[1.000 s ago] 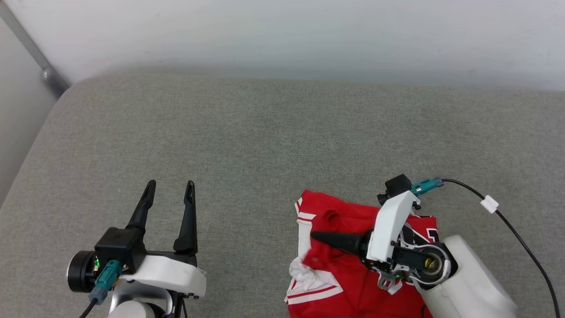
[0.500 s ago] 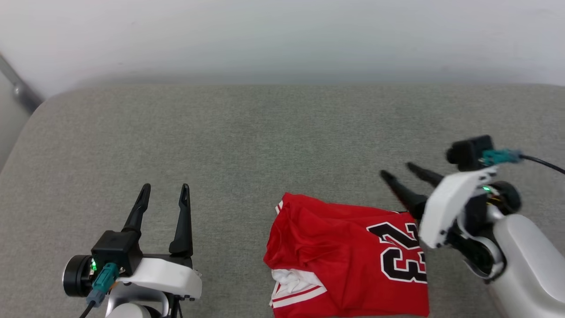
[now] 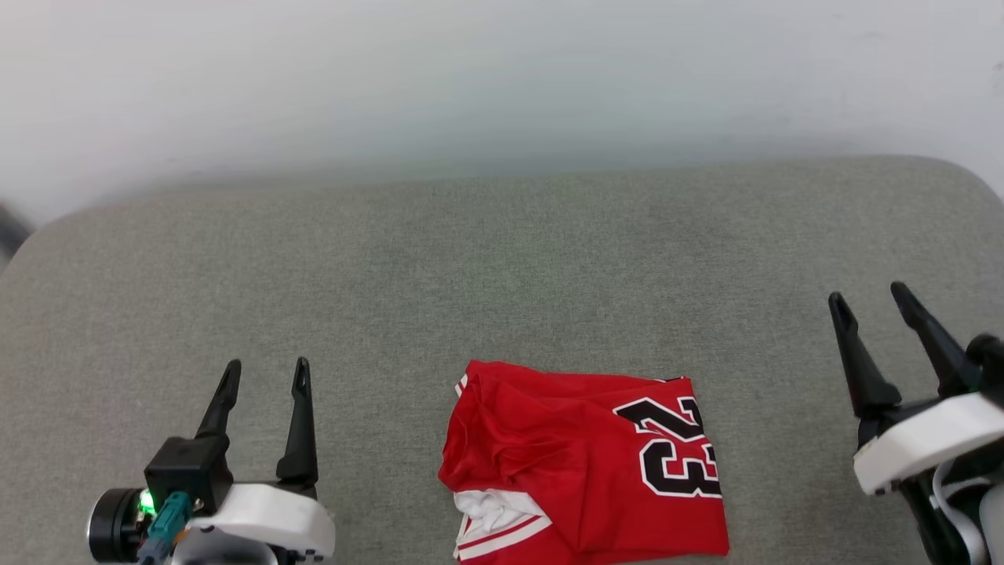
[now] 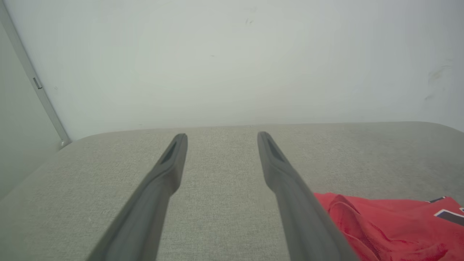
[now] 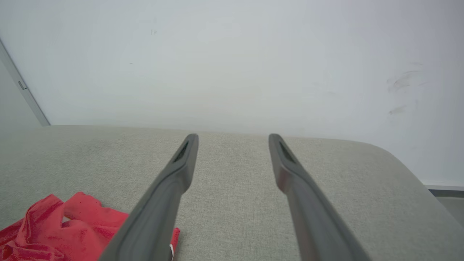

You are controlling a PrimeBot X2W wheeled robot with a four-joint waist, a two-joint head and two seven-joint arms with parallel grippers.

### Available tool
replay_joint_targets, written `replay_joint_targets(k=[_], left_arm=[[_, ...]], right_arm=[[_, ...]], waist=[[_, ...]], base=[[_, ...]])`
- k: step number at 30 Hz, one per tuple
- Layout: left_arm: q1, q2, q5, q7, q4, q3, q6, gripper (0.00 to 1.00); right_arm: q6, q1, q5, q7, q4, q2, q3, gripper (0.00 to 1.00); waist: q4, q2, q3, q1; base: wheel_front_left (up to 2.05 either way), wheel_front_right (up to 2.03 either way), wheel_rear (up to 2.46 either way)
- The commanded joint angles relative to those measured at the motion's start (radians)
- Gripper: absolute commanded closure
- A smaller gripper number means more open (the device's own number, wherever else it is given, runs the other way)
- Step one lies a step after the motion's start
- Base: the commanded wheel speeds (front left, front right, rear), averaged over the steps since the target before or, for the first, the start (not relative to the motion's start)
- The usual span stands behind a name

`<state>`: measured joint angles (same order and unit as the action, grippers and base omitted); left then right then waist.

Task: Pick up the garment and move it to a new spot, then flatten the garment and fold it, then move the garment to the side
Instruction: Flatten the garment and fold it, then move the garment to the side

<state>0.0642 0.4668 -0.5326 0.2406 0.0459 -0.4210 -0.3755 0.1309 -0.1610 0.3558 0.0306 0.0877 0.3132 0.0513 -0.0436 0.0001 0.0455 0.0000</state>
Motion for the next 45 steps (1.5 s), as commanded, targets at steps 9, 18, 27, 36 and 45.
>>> replay_joint_targets(k=[9, 18, 27, 36, 45], left_arm=[[-0.099, 0.043, 0.005, -0.006, 0.0, -0.007, -0.021, 0.0], [-0.129, 0.038, -0.016, 0.003, 0.015, 0.009, -0.027, 0.0], [-0.11, 0.032, -0.021, 0.011, 0.013, 0.027, -0.024, 0.0], [-0.101, 0.008, -0.018, 0.02, 0.024, 0.051, -0.012, 0.0], [-0.082, -0.047, 0.017, 0.026, 0.021, 0.081, 0.02, 0.0]], right_arm=[[0.0, 0.172, -0.059, 0.005, -0.139, -0.083, -0.028, 0.0], [0.0, 0.229, -0.093, -0.033, -0.195, -0.125, -0.06, 0.0], [0.0, 0.236, -0.087, -0.069, -0.202, -0.151, -0.075, 0.0], [0.0, 0.223, 0.074, -0.366, -0.027, -0.097, -0.309, 0.0], [0.0, 0.14, 0.35, -0.826, 0.217, -0.145, -0.499, 0.0]], waist=[[-0.009, -0.0001, -0.055, 0.0], [0.002, -0.0001, -0.059, 0.0], [-0.001, -0.0001, -0.054, 0.0], [0.009, -0.0001, -0.044, 0.0], [0.073, -0.0001, -0.019, 0.0]], base=[[0.0, 0.0, 0.0], [0.0, 0.0, 0.0], [0.0, 0.0, 0.0], [0.0, 0.0, 0.0], [0.0, 0.0, 0.0]])
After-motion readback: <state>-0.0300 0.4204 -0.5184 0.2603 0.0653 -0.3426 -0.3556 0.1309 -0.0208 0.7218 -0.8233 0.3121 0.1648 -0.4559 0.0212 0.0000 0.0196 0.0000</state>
